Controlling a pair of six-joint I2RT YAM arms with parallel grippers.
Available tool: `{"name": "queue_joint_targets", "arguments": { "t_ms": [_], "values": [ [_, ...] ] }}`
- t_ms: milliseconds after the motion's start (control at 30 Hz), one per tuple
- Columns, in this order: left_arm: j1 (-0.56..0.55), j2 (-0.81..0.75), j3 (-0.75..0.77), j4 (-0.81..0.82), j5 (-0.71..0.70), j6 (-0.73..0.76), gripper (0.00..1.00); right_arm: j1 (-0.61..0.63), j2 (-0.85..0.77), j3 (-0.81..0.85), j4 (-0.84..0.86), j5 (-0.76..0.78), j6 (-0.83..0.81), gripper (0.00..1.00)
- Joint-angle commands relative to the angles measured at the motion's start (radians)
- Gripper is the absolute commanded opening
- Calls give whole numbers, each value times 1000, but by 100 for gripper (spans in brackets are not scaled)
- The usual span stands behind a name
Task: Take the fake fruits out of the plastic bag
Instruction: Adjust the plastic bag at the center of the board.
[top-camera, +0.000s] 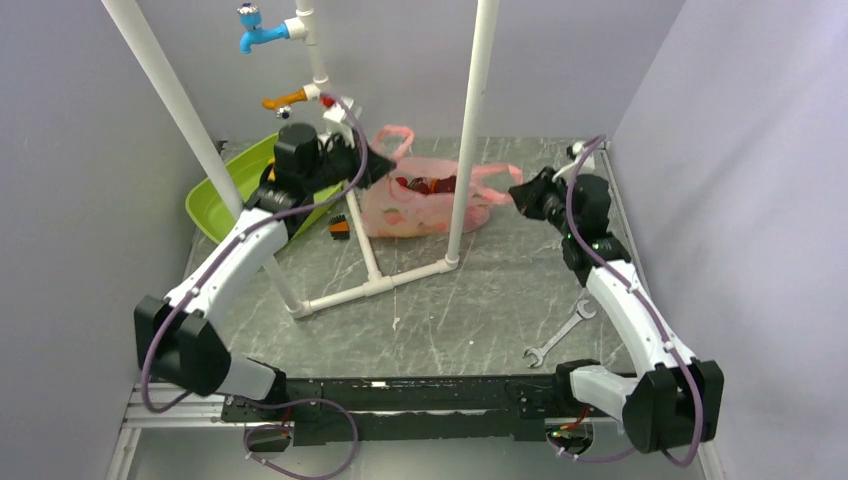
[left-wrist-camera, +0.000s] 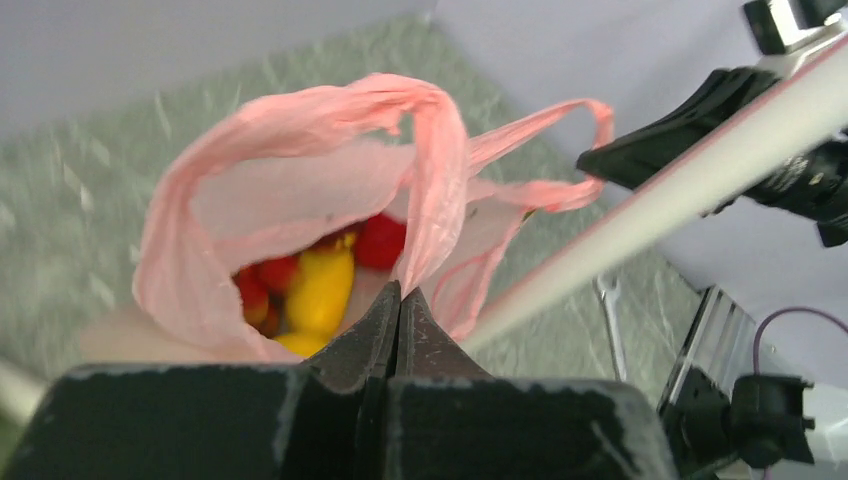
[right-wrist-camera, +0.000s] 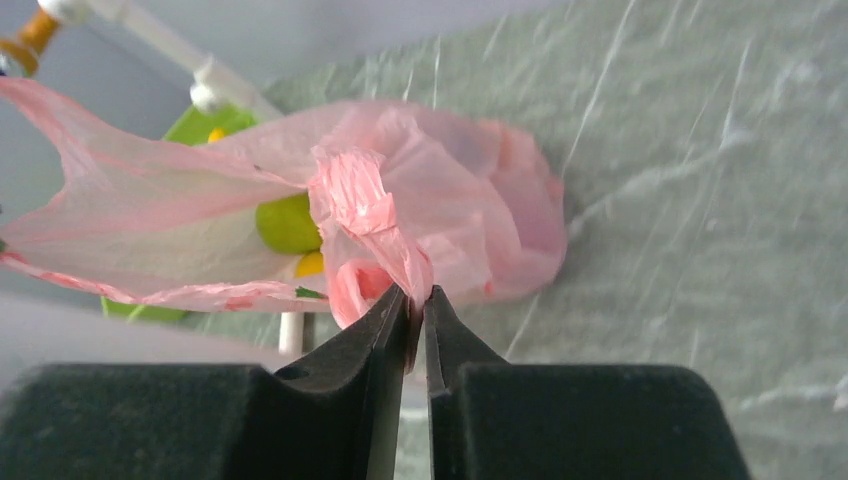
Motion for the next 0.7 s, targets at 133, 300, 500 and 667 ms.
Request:
{"name": "queue_joint_targets", "arguments": {
  "t_ms": [133, 300, 500, 667],
  "values": [
    [-3, -334, -489, 21, -125, -107, 0, 39, -105, -229, 63, -118, 41, 9],
    [-30, -450, -677, 48, -153, -145, 0, 43, -46, -258, 49, -95, 18, 2],
    [-84, -428, -681, -62, -183, -117, 0, 56, 5, -266, 45, -62, -6, 4],
    [-179, -382, -691, -151, -341, -103, 0, 71, -1, -271, 9, 73, -34, 13]
  ]
}}
